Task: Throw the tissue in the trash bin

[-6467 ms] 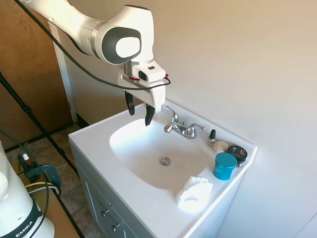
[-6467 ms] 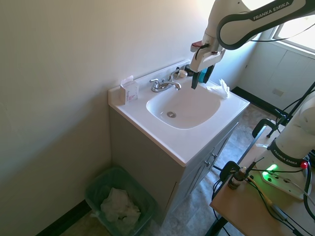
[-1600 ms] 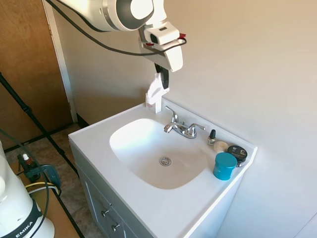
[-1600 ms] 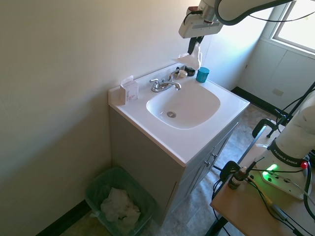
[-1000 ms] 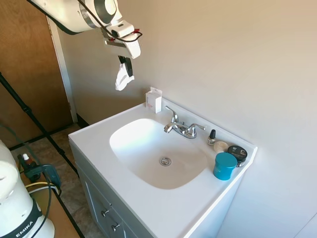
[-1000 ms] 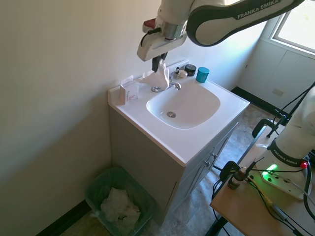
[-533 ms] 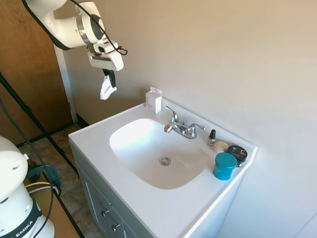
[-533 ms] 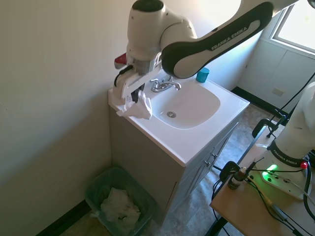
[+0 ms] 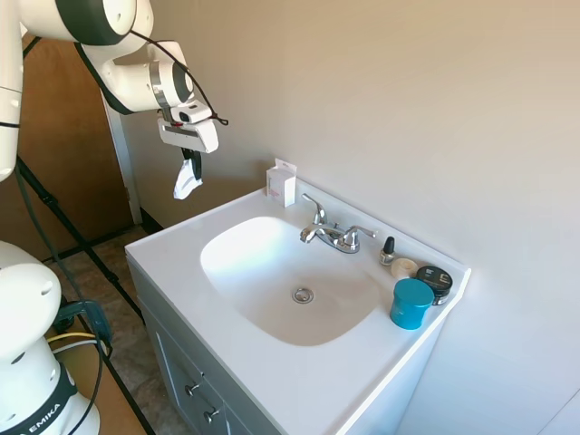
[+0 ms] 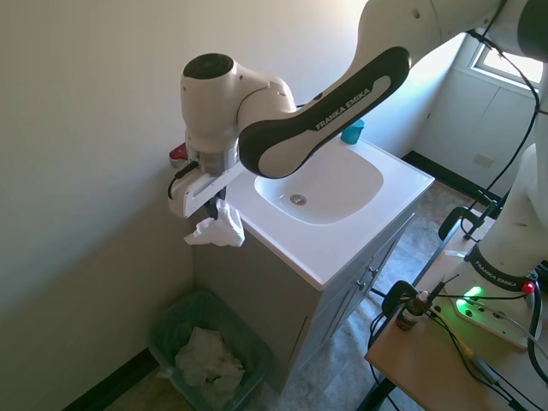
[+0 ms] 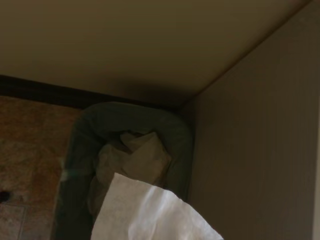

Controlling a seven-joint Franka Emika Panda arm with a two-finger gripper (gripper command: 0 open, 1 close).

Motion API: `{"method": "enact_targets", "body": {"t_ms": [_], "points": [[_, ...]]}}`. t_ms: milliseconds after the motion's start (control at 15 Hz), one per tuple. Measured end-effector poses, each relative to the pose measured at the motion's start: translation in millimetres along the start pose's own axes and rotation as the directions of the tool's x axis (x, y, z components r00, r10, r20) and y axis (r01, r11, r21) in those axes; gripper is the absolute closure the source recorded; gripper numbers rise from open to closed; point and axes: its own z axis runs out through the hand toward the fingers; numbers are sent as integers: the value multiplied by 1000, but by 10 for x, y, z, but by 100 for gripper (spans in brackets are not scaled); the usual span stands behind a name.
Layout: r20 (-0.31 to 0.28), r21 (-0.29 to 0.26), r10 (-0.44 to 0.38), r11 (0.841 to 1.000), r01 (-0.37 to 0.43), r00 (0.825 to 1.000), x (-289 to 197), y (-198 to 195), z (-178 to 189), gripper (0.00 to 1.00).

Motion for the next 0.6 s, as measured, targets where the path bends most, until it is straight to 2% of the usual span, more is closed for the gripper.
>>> {"method": "enact_targets", "body": {"t_ms": [67,133,267,600], "points": [[4,-15,-7,1000,7,1000,-45,-40,138,100],[6,-30,-13,999,13,1000,-88,-78,278,0],[4,-44,-23,999,24,1000,-163,-154,455,0],[-2,-42,-18,999,18,1000,-186,-322,581,0]]}}
